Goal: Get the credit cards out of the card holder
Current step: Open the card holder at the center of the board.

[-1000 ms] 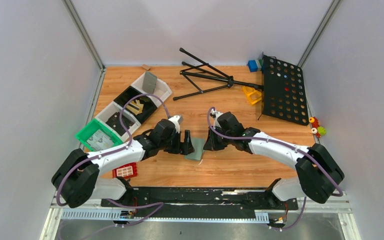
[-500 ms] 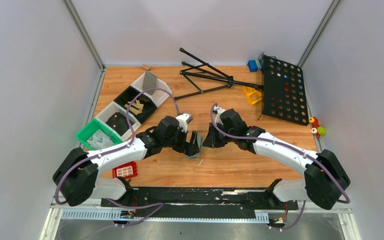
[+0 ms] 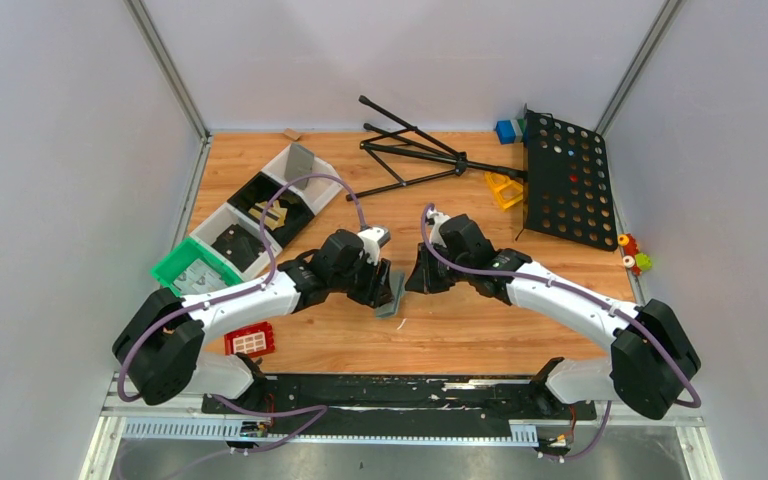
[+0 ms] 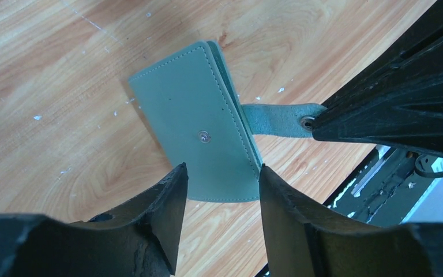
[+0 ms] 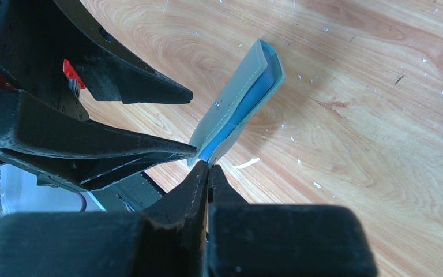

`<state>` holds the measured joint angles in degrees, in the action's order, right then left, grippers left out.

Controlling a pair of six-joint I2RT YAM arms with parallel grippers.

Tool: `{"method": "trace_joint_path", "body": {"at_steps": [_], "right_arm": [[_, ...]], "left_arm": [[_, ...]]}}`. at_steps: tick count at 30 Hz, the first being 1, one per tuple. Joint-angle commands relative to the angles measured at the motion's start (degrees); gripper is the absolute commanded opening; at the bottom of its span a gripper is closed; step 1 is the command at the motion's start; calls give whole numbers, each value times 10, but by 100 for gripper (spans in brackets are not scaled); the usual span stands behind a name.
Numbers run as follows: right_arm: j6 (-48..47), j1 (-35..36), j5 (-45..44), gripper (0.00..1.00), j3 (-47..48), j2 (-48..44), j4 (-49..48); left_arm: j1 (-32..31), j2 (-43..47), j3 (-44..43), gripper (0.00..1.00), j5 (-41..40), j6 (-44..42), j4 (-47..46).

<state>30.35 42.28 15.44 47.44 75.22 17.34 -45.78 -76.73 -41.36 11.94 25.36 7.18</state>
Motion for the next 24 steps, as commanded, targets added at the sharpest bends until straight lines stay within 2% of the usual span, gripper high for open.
{"method": "trace_joint_path", "body": {"at_steps": [1,4,9,13,20,24], "right_arm": [[2,-1,-7,0,28,-12,2],[5,-1,-2,0,27,-12,-2],[5,0,-1,0,26,-14,-3],[6,-1,-5,0,25,-14,-1],[5,-4,-11,0,21,-21,3],[5,-5,-13,0,20,-23,5]], "left_arm": [[-4,-1,-14,60,8,8,-1],[-4,4,-9,65,32,18,-20],[-4,2,-13,65,41,25,-24],[-3,-8,-20,53,17,30,2],[-2,-3,-21,49,-1,38,30],[22,11,-8,37,-28,61,43]]}}
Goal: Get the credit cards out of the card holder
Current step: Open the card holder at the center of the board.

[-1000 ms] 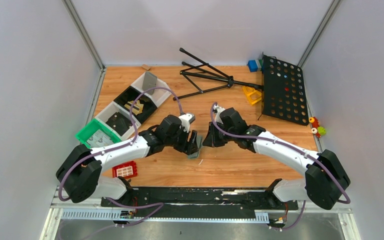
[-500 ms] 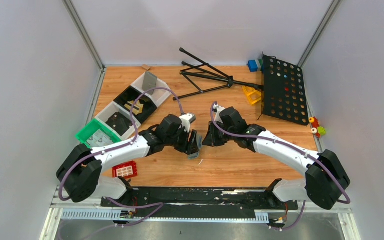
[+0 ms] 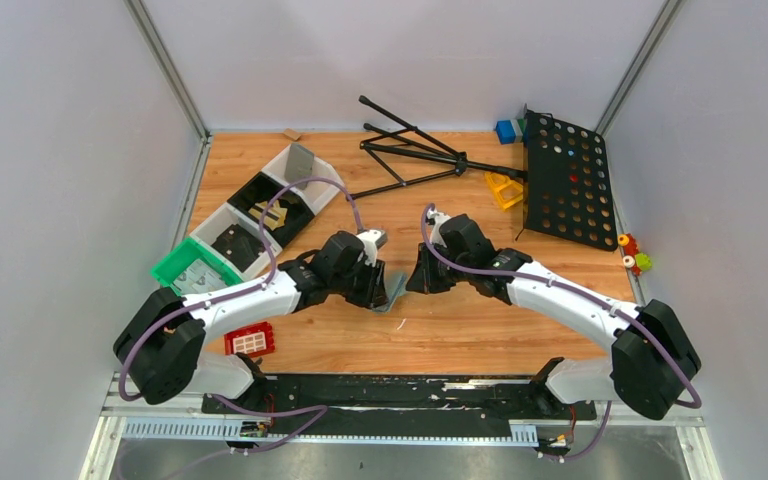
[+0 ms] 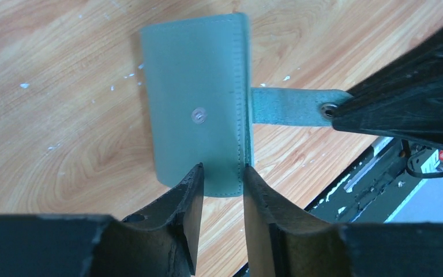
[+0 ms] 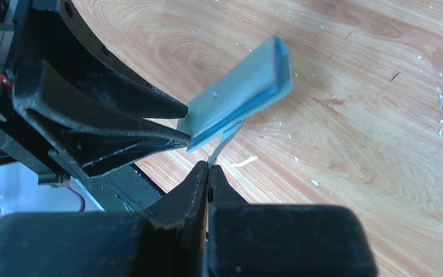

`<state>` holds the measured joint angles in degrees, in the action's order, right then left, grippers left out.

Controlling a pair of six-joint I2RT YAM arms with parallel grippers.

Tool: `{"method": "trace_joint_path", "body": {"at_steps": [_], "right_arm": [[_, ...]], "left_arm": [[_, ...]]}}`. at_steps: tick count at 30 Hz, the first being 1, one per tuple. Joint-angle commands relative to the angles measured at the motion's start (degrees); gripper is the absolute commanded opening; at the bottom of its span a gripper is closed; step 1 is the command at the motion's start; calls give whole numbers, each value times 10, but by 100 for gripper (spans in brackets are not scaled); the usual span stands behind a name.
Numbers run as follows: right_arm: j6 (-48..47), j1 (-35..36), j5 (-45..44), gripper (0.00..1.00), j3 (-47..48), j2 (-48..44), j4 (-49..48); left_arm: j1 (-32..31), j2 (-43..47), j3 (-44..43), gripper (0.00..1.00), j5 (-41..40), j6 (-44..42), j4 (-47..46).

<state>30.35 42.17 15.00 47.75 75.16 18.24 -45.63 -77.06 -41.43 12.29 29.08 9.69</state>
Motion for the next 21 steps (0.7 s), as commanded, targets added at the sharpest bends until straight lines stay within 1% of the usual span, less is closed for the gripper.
{"method": "trace_joint_path", "body": {"at_steps": [1,3,5,9,13,15,17,19,20,21], "right_arm": [[4,-4,-10,0,16,-23,-3],[4,-5,-12,0,13,-25,-2],[3,-6,-14,0,11,-27,-1],[0,-8,-18,0,6,-27,3],[0,-11,-20,0,-2,-27,3],[0,-11,-19,0,-5,-29,4],[1,-13,-21,0,-8,-29,4],[0,-13,-21,0,-9,-30,4],[0,-14,-21,0,-9,-30,5],[0,-14,-20,0,-9,-29,5]], "left_arm": [[33,22,4,35,-24,34,8],[66,41,30,32,-9,55,-12],[85,61,45,29,-10,62,-16],[113,108,77,32,-15,72,-38],[122,126,77,34,-29,62,-35],[123,119,69,39,-23,46,-34],[122,106,58,46,-12,31,-24],[122,98,55,55,10,19,-29],[120,98,56,61,27,13,-38],[114,100,59,70,39,7,-50]]}}
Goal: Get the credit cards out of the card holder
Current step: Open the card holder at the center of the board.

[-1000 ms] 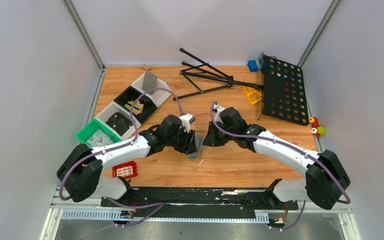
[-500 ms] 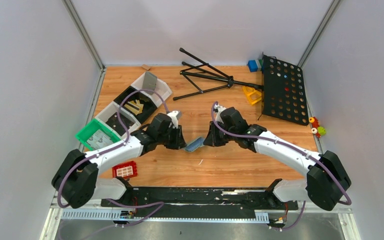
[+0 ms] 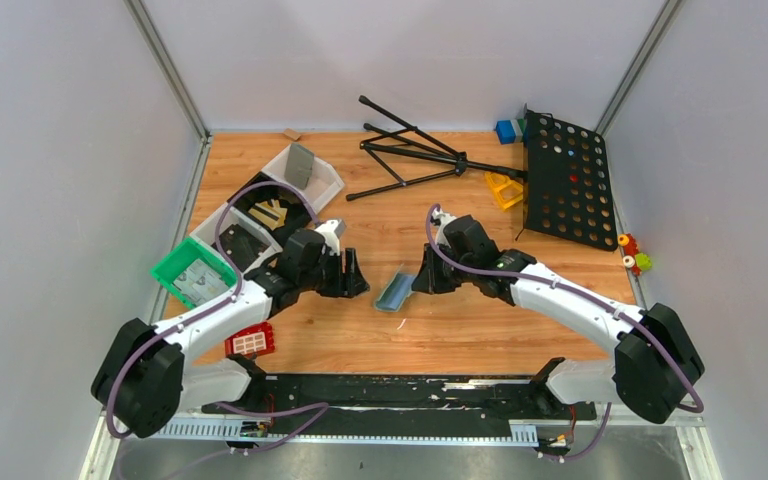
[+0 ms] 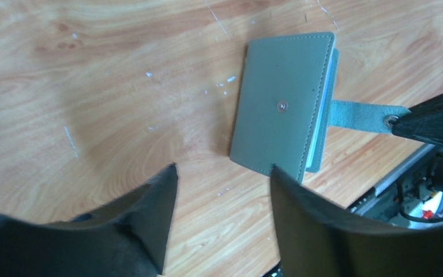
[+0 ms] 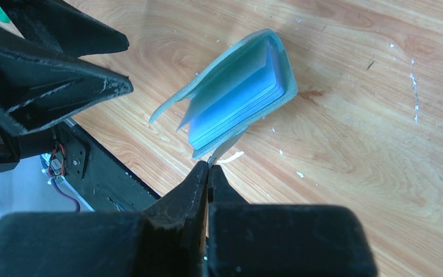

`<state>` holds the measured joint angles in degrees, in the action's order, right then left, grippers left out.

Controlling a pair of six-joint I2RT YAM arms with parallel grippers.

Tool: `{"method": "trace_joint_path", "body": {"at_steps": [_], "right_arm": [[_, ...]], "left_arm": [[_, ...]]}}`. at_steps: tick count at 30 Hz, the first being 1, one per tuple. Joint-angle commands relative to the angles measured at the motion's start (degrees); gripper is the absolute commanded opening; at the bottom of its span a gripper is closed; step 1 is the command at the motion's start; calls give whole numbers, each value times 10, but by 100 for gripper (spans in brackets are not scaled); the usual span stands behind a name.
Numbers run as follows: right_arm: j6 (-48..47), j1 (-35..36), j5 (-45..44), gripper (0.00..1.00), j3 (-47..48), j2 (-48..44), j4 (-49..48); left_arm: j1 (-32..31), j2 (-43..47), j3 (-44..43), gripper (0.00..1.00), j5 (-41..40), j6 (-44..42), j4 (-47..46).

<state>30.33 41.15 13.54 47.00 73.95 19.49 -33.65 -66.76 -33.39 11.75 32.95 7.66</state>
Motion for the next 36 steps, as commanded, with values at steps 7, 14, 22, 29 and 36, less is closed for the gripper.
{"method": "trace_joint_path", "body": {"at_steps": [7,14,22,29,36], "right_arm": [[2,-4,1,0,4,-14,-9],[5,-4,6,0,3,-10,-13],[5,-5,5,0,5,-5,-12],[-3,-8,-8,0,9,-6,5],[-9,-29,-19,0,-7,-5,19]], "left_arm": [[-80,-36,-78,89,15,-90,13],[-96,-113,-128,88,4,-107,28],[-95,-164,-161,73,-5,-105,44],[-59,-167,-152,43,16,-70,28],[-17,-132,-108,10,29,-50,-1]]}}
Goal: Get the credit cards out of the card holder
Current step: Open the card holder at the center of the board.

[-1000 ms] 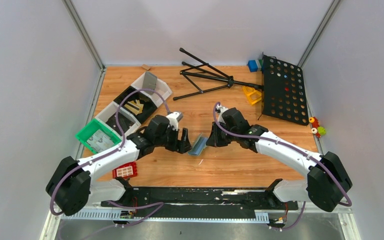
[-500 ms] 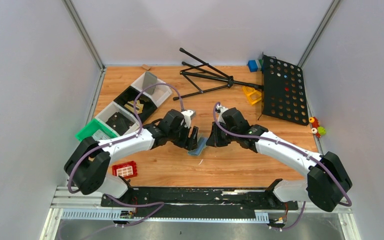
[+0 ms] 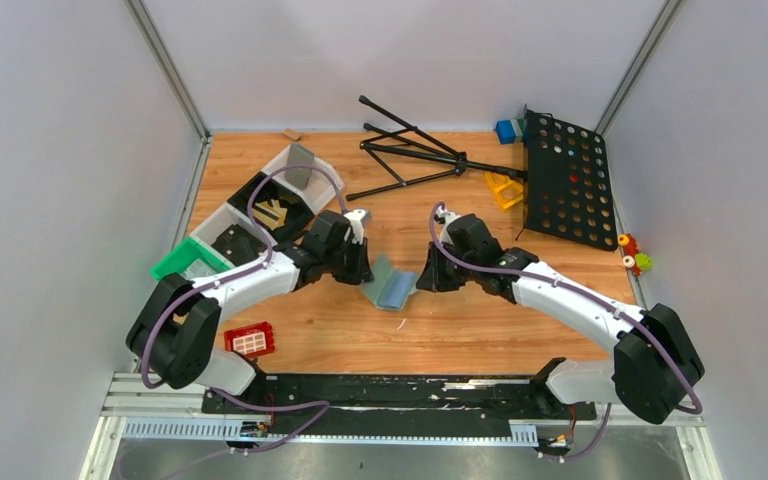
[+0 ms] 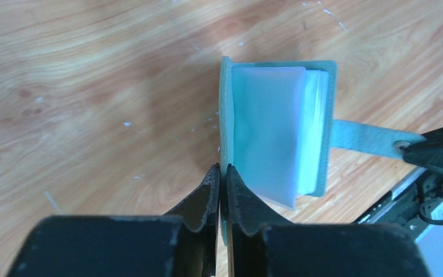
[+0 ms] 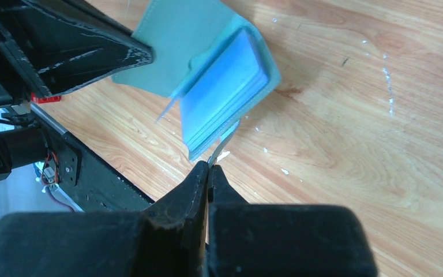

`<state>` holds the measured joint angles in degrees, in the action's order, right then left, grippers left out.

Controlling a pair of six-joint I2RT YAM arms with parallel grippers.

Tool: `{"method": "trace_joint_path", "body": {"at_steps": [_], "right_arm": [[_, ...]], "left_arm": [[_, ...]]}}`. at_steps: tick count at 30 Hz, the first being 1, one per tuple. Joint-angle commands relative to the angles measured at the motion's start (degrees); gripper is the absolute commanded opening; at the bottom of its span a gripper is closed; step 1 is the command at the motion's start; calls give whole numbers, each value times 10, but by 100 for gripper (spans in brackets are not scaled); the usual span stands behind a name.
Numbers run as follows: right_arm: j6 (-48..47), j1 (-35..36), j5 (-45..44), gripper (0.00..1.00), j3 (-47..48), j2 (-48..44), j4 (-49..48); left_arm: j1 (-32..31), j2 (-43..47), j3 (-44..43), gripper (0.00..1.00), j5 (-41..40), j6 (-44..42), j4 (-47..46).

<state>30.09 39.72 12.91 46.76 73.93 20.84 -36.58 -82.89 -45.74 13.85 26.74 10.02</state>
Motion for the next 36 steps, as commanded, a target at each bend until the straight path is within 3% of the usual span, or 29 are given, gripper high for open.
{"method": "trace_joint_path", "body": {"at_steps": [1,12,18,22,25,32,36], "right_arm": [[-7,-21,-13,0,-11,-5,5],[-37,-85,-23,3,-73,41,-40],[-39,-85,13,31,-86,42,-71],[-35,-86,25,64,-97,13,-80],[-22,-86,45,76,-110,2,-94],[47,-80,82,89,-163,-17,-161],[58,-45,33,83,-161,-18,-149]], "left_arm": [[14,33,24,7,3,14,-25],[19,41,94,2,0,30,-61],[19,47,115,2,1,33,-76],[19,54,124,3,3,37,-83],[19,58,132,2,-5,48,-89],[19,74,174,2,-23,97,-135],[19,85,186,2,-33,113,-140]]}}
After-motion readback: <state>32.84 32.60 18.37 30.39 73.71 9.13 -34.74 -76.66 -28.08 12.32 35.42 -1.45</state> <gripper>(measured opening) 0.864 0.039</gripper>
